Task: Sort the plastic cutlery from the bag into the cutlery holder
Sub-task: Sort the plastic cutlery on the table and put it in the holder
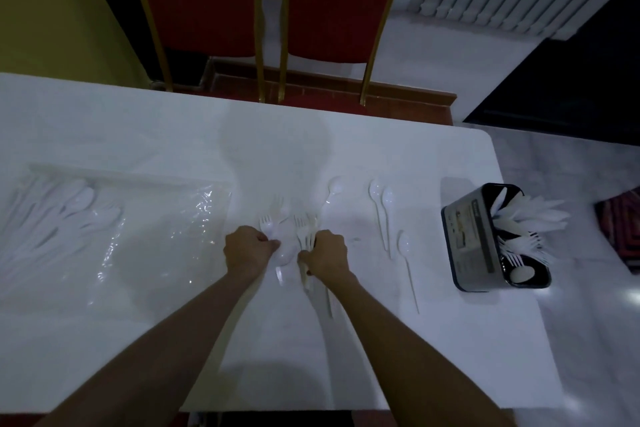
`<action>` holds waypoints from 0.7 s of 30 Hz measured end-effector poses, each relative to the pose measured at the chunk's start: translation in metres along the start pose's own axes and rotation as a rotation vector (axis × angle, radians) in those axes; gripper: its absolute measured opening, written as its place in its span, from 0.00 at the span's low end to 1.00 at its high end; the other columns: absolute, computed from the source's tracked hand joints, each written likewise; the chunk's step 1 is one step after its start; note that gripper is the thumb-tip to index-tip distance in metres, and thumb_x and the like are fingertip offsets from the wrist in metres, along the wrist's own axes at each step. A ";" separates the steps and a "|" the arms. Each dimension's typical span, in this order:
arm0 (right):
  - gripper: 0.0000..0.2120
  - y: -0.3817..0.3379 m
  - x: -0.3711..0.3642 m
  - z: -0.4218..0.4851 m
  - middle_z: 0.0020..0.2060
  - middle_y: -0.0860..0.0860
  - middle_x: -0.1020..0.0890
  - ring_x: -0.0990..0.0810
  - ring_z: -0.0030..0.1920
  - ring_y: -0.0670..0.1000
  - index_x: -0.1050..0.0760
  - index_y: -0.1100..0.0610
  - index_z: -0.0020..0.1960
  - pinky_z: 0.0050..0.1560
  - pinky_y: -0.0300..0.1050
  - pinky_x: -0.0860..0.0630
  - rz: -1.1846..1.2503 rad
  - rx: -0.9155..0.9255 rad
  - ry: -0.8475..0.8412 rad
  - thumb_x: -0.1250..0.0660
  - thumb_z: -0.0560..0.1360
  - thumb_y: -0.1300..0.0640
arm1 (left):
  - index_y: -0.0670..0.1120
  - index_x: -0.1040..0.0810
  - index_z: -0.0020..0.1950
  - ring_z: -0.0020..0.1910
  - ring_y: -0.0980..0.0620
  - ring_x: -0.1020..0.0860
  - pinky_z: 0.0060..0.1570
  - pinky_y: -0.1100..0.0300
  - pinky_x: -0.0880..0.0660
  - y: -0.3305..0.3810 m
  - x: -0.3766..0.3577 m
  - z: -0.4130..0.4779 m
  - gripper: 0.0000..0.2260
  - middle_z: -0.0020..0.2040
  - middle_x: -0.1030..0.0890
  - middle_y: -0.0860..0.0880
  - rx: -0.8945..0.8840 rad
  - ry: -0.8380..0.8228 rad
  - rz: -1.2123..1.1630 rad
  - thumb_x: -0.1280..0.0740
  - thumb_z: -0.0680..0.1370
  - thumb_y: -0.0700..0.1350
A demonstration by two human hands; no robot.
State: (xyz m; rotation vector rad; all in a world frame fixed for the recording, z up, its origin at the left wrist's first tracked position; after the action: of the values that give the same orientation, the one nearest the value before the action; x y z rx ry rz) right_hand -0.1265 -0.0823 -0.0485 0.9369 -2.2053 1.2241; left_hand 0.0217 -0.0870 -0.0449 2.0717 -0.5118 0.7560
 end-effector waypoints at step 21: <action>0.17 0.032 0.147 -0.052 0.35 0.63 0.16 0.15 0.35 0.50 0.21 0.71 0.39 0.50 0.55 0.18 0.427 -0.027 0.232 0.20 0.65 0.57 | 0.42 0.17 0.44 0.35 0.53 0.22 0.42 0.58 0.24 0.086 0.032 -0.026 0.04 0.36 0.18 0.46 -0.310 -0.177 -0.380 0.27 0.72 0.42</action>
State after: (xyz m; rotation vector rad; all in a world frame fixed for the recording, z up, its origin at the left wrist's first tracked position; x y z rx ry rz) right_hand -0.2458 -0.0758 0.0563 0.2942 -2.2888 1.3995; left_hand -0.0147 -0.1157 0.0383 1.8736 -0.2940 0.2533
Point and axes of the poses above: each hand's wrist, its own z-axis towards the middle knuckle, its own x-axis out of the back of the hand, y = z × x, the point moved 1 cm from there along z, towards the middle knuckle
